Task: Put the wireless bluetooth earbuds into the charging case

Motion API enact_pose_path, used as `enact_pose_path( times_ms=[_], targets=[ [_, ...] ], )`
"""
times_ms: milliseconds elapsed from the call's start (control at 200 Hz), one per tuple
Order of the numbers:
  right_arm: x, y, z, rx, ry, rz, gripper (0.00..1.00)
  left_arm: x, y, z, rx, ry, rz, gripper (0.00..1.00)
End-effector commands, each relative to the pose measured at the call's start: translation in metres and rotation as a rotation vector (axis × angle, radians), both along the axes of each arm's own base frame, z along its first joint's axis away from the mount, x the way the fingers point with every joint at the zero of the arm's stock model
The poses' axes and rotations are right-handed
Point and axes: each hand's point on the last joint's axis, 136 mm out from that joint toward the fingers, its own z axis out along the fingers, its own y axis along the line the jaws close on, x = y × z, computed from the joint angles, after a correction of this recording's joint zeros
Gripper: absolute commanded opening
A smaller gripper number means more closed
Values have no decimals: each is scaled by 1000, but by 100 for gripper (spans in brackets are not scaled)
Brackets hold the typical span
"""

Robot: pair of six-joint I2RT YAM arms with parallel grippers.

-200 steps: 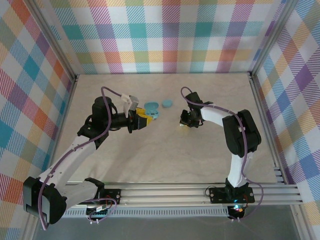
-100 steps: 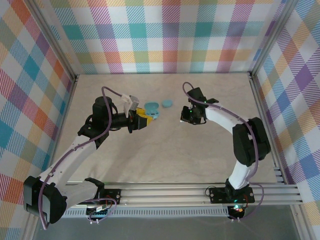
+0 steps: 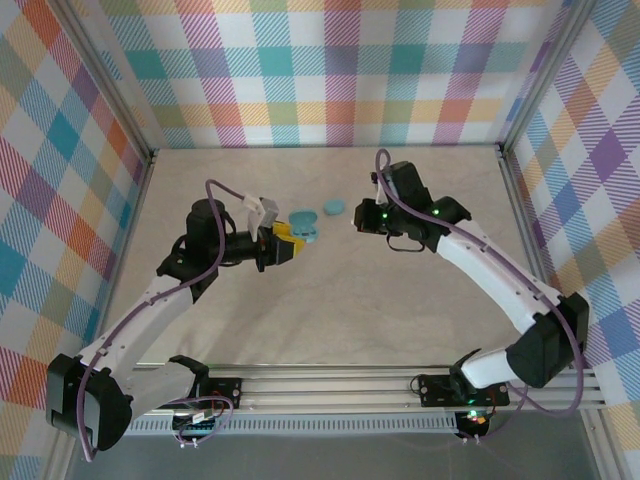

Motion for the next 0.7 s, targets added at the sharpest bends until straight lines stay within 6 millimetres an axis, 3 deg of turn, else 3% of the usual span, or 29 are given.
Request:
enact_pose_path(
  times_ms=[0, 280, 695],
  targets=[
    [-21, 4, 26, -36, -58, 58, 7, -4, -2, 14, -16, -89, -12, 0],
    [-53, 30, 56, -24, -142, 174, 6, -8, -5, 10, -1, -94, -23, 0],
    [-68, 55, 71, -25, -194, 275, 4, -11, -7, 4, 7, -90, -39, 0]
  ],
)
